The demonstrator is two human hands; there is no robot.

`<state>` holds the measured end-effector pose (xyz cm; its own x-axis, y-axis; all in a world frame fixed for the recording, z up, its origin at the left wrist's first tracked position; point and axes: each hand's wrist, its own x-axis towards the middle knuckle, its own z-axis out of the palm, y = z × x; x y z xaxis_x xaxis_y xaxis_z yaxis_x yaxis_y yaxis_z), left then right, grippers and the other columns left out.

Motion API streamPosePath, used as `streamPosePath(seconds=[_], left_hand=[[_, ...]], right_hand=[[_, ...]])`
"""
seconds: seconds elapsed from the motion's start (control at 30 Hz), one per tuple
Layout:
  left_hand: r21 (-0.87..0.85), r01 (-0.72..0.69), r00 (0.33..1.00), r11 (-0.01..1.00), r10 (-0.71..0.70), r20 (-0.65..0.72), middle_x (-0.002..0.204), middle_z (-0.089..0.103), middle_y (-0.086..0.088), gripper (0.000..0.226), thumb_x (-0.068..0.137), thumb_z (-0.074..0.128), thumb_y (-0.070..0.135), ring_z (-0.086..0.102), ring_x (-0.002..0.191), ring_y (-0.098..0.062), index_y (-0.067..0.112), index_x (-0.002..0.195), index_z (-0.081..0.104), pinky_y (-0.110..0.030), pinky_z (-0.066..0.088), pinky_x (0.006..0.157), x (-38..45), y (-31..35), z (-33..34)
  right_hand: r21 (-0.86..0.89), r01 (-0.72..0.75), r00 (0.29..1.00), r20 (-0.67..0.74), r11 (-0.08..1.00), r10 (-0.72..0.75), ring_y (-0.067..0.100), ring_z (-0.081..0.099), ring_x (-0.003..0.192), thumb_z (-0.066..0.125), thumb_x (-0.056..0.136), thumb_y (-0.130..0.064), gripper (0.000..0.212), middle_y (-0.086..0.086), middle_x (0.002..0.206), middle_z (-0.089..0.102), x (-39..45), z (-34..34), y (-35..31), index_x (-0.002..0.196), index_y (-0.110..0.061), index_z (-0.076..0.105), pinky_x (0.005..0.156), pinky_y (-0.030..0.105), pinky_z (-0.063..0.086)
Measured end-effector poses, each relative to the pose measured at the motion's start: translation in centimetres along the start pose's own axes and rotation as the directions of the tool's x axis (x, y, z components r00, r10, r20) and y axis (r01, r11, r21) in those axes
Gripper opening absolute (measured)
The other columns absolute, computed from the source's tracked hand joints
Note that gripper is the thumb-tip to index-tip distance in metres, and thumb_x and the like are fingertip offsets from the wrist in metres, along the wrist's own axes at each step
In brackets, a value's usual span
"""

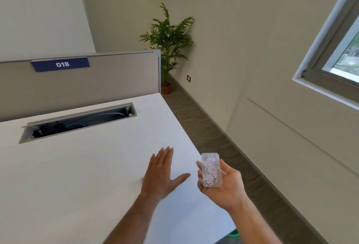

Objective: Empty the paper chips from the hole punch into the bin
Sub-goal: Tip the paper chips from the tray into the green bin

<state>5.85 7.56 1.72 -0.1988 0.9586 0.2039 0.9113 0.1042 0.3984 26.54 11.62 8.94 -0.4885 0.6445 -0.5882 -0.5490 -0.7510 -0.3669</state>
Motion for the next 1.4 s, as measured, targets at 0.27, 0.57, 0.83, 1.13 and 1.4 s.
streamPosePath(seconds=[0.27, 0.57, 0.83, 1.13, 1.4], left_hand=[[0.045, -0.139, 0.988, 0.989, 0.136, 0.075, 0.169, 0.006, -0.004, 0.11, 0.078, 0.03, 0.09, 0.003, 0.155, -0.022, 0.019, 0.158, 0.003, -0.046, 0.006, 0.126, 2.3, 7.0, 2.9], [0.039, -0.195, 0.979, 0.98, 0.192, 0.063, 0.168, 0.005, -0.008, 0.115, 0.076, 0.025, 0.092, 0.0, 0.155, -0.023, 0.015, 0.158, 0.0, -0.051, 0.008, 0.126, 4.1, 16.0, 7.5], [0.06, -0.126, 0.99, 0.99, 0.122, 0.074, 0.168, 0.001, -0.01, 0.118, 0.077, 0.022, 0.094, -0.003, 0.155, -0.023, 0.011, 0.158, -0.002, -0.053, 0.008, 0.126, 5.8, 25.4, 14.2], [0.084, -0.105, 0.99, 0.991, 0.096, 0.106, 0.167, 0.0, -0.009, 0.119, 0.076, 0.019, 0.096, -0.003, 0.155, -0.022, 0.011, 0.157, -0.002, -0.052, 0.007, 0.126, 6.4, 28.6, 18.8], [0.08, -0.099, 0.982, 0.992, 0.084, 0.17, 0.167, 0.009, -0.009, 0.116, 0.08, 0.03, 0.092, 0.007, 0.155, -0.023, 0.008, 0.158, 0.008, -0.051, 0.011, 0.124, 5.9, 26.7, 24.0]], right_hand=[[0.11, 0.154, 0.987, -0.068, 0.982, -0.147, 0.027, 0.059, 0.088, 0.042, 0.1, -0.042, 0.05, 0.017, 0.129, 0.067, -3.2, -6.1, -5.4, 0.131, -0.01, 0.064, 0.079, 0.039, 0.043], [0.149, 0.221, 0.974, -0.079, 0.964, -0.212, 0.028, 0.059, 0.083, 0.041, 0.101, -0.041, 0.047, 0.019, 0.121, 0.069, -5.4, -14.5, -14.4, 0.123, -0.008, 0.067, 0.074, 0.039, 0.042], [0.141, 0.198, 0.977, -0.111, 0.97, -0.183, 0.027, 0.058, 0.082, 0.042, 0.101, -0.041, 0.047, 0.02, 0.123, 0.069, -6.5, -22.7, -23.1, 0.121, -0.006, 0.067, 0.071, 0.039, 0.042], [0.166, 0.201, 0.974, -0.137, 0.965, -0.179, 0.028, 0.059, 0.082, 0.044, 0.101, -0.041, 0.048, 0.022, 0.117, 0.073, -4.7, -27.6, -27.9, 0.121, -0.005, 0.069, 0.072, 0.039, 0.043], [0.203, 0.16, 0.973, -0.197, 0.966, -0.12, 0.027, 0.059, 0.083, 0.044, 0.1, -0.042, 0.05, 0.02, 0.116, 0.076, 0.2, -32.0, -26.9, 0.126, -0.007, 0.067, 0.072, 0.038, 0.043]])
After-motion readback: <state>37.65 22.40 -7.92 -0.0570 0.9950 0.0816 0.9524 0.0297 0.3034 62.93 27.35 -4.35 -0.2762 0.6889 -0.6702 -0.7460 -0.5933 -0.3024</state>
